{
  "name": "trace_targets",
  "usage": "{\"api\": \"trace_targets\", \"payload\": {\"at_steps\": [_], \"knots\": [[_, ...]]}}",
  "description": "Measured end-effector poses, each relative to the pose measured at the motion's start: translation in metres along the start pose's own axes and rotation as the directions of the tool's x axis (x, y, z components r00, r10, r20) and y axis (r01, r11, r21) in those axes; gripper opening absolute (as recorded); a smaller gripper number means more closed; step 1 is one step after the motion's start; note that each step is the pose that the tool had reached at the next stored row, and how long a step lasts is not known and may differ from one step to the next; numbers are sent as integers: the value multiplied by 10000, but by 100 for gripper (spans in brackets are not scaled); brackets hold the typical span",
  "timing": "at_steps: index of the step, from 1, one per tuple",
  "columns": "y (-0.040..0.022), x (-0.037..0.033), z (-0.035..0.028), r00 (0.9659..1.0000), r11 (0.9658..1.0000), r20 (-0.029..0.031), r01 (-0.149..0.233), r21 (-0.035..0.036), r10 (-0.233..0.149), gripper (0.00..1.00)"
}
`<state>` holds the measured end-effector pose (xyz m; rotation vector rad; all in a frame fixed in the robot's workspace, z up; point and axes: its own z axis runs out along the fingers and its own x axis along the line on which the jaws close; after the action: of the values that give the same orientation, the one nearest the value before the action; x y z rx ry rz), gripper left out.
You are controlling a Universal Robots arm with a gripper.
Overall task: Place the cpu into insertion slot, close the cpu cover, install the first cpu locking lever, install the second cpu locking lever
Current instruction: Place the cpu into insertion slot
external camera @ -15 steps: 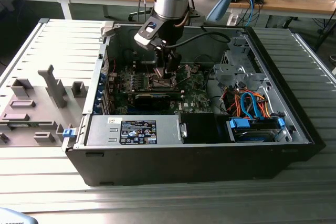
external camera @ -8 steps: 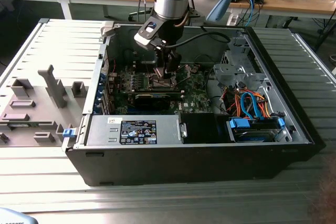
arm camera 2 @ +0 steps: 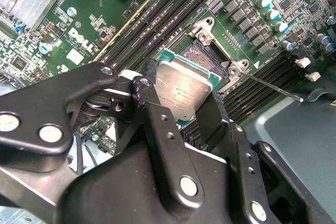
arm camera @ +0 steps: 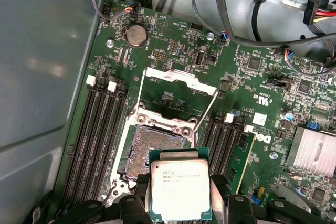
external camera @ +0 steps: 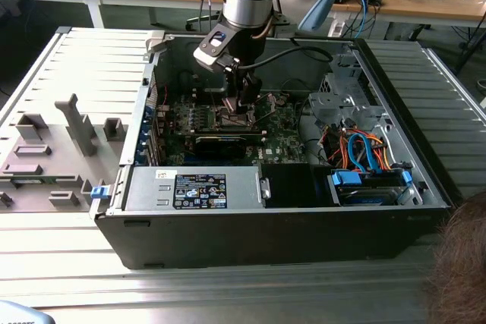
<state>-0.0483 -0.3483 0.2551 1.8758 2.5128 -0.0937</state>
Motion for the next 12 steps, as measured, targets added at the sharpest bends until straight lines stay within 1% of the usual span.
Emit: {"api": "trace_targets", "payload": {"at_steps": [12], "knots": [[0, 0, 0, 10000, 10000, -2, -50, 3, 50, 55]]}}
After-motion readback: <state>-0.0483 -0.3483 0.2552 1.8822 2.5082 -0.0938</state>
